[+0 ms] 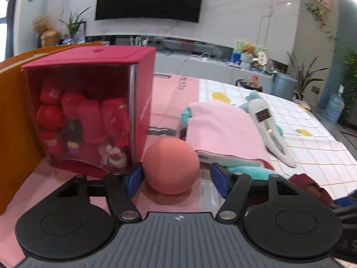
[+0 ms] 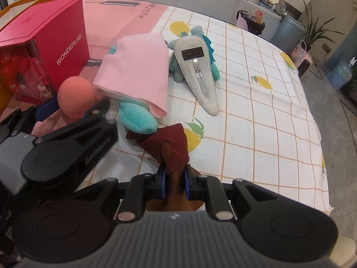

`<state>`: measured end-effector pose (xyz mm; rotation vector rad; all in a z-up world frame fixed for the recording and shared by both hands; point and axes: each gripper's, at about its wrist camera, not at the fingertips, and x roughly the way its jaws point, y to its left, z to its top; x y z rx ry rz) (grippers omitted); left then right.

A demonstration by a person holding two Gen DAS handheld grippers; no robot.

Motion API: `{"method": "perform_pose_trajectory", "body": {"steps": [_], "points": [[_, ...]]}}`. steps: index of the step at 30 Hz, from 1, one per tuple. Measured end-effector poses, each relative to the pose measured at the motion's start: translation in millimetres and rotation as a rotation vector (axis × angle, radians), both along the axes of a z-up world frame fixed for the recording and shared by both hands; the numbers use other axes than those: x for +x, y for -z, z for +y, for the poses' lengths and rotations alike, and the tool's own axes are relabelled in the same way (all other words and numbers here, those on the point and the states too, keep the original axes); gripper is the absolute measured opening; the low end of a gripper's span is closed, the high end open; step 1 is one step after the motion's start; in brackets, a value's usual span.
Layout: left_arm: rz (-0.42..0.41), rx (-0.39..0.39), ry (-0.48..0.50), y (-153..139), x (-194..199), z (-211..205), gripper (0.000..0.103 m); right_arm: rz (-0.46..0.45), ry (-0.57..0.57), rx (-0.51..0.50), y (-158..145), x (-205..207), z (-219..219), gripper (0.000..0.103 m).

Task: Organize soft objects
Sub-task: 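Close the left tool on the orange foam ball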

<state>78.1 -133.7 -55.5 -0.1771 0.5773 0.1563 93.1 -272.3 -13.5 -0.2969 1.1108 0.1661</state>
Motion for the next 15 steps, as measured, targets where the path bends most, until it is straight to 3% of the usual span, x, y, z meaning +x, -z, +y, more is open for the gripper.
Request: {"method": "perform_pose_trajectory", "body": {"steps": [3,10,15], "points": [[0.01,0.016,-0.012,0,-1,4,0.057,0.004,0.001,0.002,1,1,0,0.014],[0.031,0.035,0.022,-3,-7,6,0.055,0.024,-0.007,0.004,5,2,1,0.014],[0.063,0.131,0.067,-7,-32,10,0.055,0.041,-0.02,0.003,8,2,3,0.014]]}}
